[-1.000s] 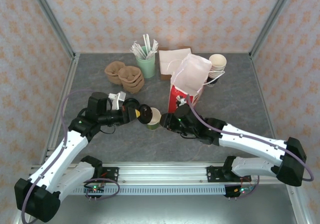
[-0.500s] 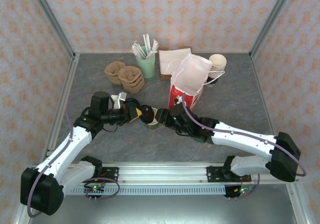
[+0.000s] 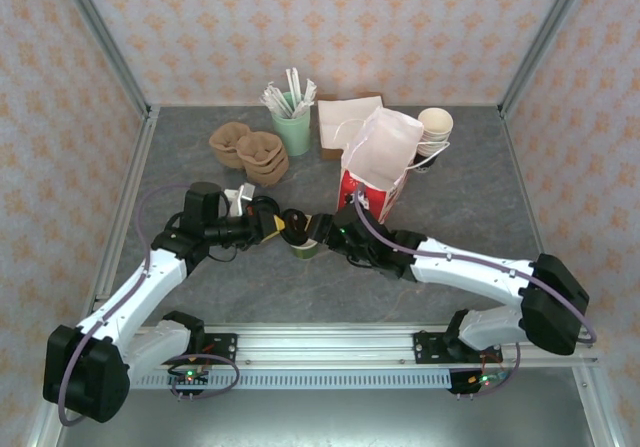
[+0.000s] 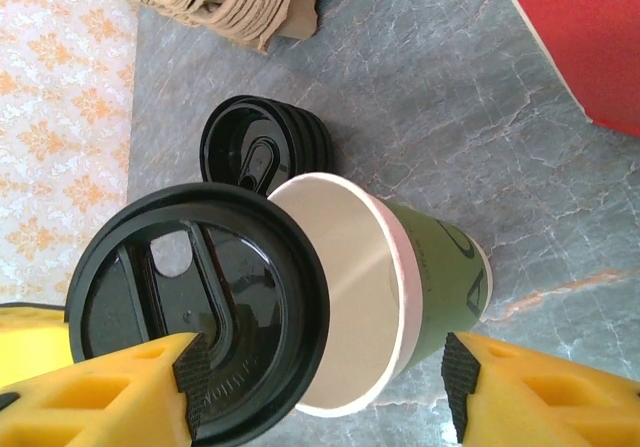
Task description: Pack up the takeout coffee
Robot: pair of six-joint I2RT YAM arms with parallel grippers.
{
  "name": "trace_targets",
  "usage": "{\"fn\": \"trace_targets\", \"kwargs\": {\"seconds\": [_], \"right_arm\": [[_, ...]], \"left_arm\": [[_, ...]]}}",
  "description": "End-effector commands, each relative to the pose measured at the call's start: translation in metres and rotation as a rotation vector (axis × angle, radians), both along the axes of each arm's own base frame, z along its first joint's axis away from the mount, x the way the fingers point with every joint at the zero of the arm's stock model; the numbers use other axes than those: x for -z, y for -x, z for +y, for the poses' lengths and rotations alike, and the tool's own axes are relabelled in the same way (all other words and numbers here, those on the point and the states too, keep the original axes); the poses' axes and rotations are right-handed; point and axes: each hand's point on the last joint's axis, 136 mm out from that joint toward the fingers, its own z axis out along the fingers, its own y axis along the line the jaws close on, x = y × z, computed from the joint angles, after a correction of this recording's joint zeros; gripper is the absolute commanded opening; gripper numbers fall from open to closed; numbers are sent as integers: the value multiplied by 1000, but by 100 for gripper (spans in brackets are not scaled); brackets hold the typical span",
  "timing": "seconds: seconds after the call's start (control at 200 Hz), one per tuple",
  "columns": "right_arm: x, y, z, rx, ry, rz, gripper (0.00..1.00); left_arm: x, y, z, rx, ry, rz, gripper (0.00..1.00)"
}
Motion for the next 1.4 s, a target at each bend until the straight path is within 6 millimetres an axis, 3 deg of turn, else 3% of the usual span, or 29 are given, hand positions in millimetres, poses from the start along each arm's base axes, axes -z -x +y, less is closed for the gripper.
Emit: {"fn": "trace_targets", "kwargs": {"seconds": [0.0,0.681,1.396], "right_arm": [[-10,-8,11,-10,-44,-23,66],[-1,-19,23,-11,-51,5,72],[7,-23,18,10,-24,13,72]], "left_arm": [[-2,-1,-2,22,21,-24,8],[12,-2,-3,28,13,13,10],[28,-1,2,30,-52,43,26]]}}
